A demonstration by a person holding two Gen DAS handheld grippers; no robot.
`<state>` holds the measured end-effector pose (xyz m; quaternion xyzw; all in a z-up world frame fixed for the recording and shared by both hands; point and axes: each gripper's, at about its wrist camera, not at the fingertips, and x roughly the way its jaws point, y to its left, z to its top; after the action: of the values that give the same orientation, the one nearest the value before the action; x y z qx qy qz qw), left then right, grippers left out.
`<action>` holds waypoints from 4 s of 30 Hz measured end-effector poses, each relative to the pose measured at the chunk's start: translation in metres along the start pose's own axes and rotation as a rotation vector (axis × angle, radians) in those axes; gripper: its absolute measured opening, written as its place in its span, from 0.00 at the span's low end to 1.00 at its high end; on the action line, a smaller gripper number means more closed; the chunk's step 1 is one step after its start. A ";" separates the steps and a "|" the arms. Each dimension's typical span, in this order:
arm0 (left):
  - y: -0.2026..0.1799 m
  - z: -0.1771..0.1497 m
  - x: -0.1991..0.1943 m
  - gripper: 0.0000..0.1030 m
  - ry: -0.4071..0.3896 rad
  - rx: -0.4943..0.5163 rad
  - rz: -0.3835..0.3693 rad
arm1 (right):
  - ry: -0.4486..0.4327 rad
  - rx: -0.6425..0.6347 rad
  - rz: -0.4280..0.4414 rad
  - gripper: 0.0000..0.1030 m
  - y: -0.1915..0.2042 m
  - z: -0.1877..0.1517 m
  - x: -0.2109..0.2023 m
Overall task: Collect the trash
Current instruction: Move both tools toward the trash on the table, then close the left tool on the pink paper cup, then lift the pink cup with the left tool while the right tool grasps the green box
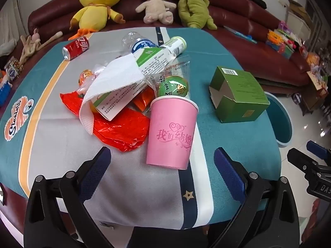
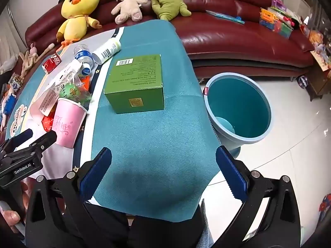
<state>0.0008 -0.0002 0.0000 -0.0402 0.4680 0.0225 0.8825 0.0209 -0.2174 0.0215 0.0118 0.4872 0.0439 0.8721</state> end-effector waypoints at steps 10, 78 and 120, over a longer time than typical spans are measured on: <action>0.002 0.004 -0.011 0.96 -0.022 -0.004 0.021 | 0.009 0.003 0.003 0.94 -0.003 0.001 0.002; 0.017 0.007 0.010 0.96 0.049 0.052 -0.047 | 0.034 0.051 0.007 0.94 -0.011 0.006 0.012; 0.095 0.049 0.012 0.56 -0.104 -0.071 -0.183 | 0.108 -0.167 -0.288 0.94 0.101 0.108 0.092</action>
<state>0.0404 0.0989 0.0129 -0.1130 0.4150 -0.0395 0.9019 0.1545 -0.1062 0.0067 -0.1328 0.5246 -0.0405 0.8400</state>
